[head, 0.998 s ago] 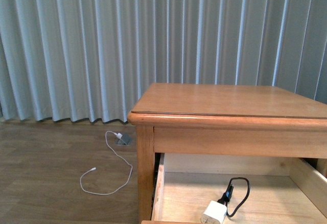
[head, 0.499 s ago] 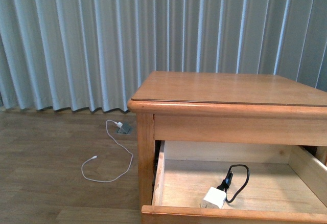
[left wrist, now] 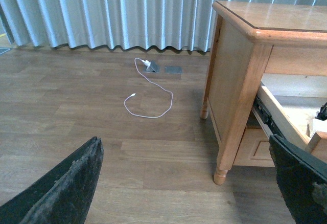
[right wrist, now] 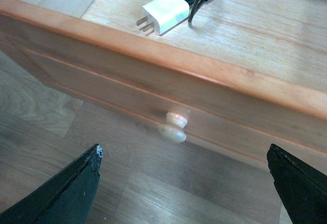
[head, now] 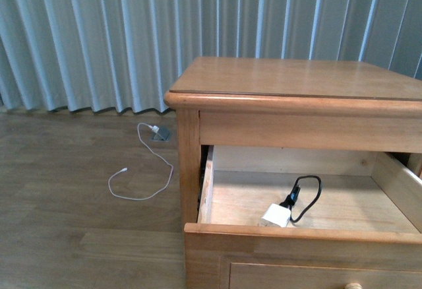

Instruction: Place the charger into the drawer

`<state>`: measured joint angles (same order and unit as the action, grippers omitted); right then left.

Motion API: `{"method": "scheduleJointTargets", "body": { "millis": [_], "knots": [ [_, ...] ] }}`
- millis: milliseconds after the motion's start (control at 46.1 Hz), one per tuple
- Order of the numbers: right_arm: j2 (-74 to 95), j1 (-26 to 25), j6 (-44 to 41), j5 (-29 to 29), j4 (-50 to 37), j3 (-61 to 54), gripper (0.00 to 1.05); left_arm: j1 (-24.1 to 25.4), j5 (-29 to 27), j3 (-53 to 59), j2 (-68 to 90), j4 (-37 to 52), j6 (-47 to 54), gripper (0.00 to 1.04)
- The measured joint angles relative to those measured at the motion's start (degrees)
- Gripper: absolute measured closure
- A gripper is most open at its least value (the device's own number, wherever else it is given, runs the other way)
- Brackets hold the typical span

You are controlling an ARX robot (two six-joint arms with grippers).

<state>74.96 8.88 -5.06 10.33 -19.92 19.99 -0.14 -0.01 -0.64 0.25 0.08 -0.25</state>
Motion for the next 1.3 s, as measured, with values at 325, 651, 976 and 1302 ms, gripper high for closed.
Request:
{"method": "scheduleJointTargets", "body": {
  "millis": [325,651,976,1302],
  "knots": [
    [25.4,1.2,-0.7,-2.9,-10.4,14.6,0.08,0.0,0.0,0.0,0.0,0.0,0.0,0.06],
    [40.6,2.0,1.7,-6.5,-15.2,31.7,0.08,0.0,0.0,0.0,0.0,0.0,0.0,0.06],
    [49.1,2.0,3.6,-11.5,-17.6,43.1,0.08,0.0,0.0,0.0,0.0,0.0,0.0,0.06],
    [40.8,1.1,3.5,-9.0,-20.0,34.6,0.08,0.0,0.0,0.0,0.0,0.0,0.0,0.06]
  ]
}}
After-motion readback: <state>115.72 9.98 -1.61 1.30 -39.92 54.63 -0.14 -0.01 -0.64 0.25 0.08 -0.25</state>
